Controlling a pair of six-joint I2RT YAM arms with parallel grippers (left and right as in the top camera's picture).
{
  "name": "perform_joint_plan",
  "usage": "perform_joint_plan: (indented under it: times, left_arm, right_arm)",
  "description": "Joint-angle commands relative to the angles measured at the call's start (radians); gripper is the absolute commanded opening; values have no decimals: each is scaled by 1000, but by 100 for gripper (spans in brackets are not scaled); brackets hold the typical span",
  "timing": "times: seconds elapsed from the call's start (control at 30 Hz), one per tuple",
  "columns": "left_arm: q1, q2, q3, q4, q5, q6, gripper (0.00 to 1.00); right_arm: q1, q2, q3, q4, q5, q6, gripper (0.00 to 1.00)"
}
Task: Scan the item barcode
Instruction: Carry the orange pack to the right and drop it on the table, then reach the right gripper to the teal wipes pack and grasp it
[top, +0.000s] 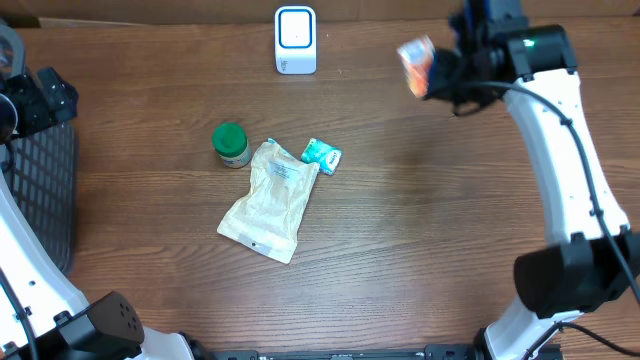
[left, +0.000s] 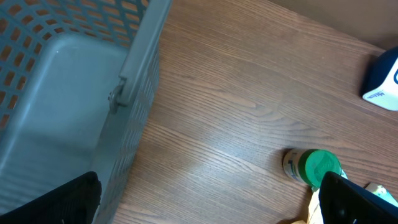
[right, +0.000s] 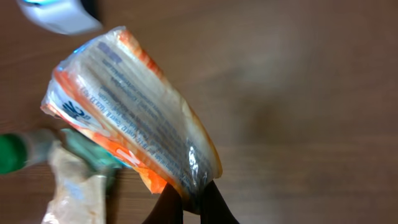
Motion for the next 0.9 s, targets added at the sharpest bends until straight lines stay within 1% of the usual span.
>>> perform_joint_plan:
  times: [0.0,0.17,0.3,0.33,0.37,0.4,0.47,0.5,0.57,0.63,0.7,0.73,0.8,0.83,0.87]
  left_arm:
    - [-1,-2,8,1,7,26,100]
    - [-1,-2,8,1,7,26,100]
    - [-1,-2,8,1,7,26,100]
    - [-1,-2,8,1,7,26,100]
    - [-1,-2,8,1,7,26,100]
    - [-1,-2,8,1,7,26,100]
    - [-1,-2,8,1,7,26,100]
    - [-1,-2,8,1,7,26,100]
    - [-1,-2,8,1,7,26,100]
    - [-1,-2,8,1,7,26,100]
    - [-1,-2,8,1,7,26,100]
    - [-1,-2,8,1,7,26,100]
    - [-1,-2,8,1,7,26,100]
    - [-1,-2,8,1,7,26,100]
    - [-1,-2,8,1,7,26,100]
  right_arm:
    - [-106,8,-138,10,-77,26,4]
    - [-222,8,-367,115,-77,29,4]
    - [-264,8,-471,184,-26,29,4]
    - [-270,8,-482,191,-6,29,10]
    - [-274,8,-487,192,15,29,23]
    - [-276,8,-488,189,31,27,32]
    - [-277,7,-481,181,35,2,45]
    - [-277,7,-471,170,35,-2,56]
    - [-277,7,-445,146,21,-1,68]
    - [-274,7,-387,103,-17,-3,78]
    - [-264,7,-331,78,-57,-42,82]
    - [-256,7,-301,70,-87,-68,86]
    - [-229,7,-245,73,-172,-124,97]
    - [-209,7,-224,89,-216,-144,100]
    - [-185,7,-215,121,-254,-156,100]
